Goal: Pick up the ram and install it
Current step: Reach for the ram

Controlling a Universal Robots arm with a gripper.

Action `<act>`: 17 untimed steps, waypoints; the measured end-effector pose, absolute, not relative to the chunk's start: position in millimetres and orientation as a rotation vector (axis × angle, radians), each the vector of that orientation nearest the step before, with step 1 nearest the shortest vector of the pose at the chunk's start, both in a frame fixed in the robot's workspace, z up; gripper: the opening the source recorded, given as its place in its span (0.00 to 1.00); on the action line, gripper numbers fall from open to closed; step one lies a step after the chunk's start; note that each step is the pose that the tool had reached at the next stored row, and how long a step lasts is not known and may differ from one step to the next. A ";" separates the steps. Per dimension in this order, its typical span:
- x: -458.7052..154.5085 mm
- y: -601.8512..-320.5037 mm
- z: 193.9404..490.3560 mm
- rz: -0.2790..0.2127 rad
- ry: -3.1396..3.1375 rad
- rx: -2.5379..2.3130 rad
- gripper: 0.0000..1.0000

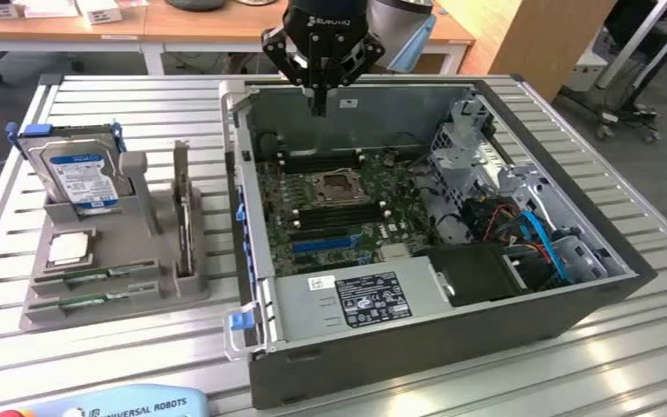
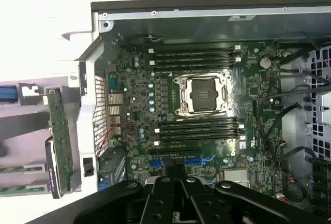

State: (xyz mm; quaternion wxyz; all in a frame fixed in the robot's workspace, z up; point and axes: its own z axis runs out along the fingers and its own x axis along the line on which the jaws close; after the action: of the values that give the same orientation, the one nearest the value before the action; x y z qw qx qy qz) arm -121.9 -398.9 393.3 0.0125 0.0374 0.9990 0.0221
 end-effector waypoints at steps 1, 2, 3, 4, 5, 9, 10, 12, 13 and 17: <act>-121.9 -398.8 393.3 0.069 3.114 0.117 0.10; -121.9 -398.9 393.3 0.069 3.114 0.117 0.10; -121.9 -398.9 393.3 0.069 3.114 0.117 0.10; -121.9 -398.8 393.3 0.069 3.114 0.117 0.10; -121.9 -398.9 393.3 0.069 3.114 0.117 0.10; -123.3 -398.9 393.3 0.069 3.114 0.117 0.10; -124.2 -398.9 393.3 0.069 3.114 0.117 0.10; -125.5 -398.8 393.3 0.069 3.114 0.117 0.10; -126.3 -398.9 393.3 0.069 3.114 0.117 0.10; -131.5 -398.8 393.2 0.069 3.114 0.117 0.10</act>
State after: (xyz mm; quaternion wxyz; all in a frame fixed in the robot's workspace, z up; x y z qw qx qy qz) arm -131.5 -398.8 393.2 0.0125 0.0374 0.9990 0.0221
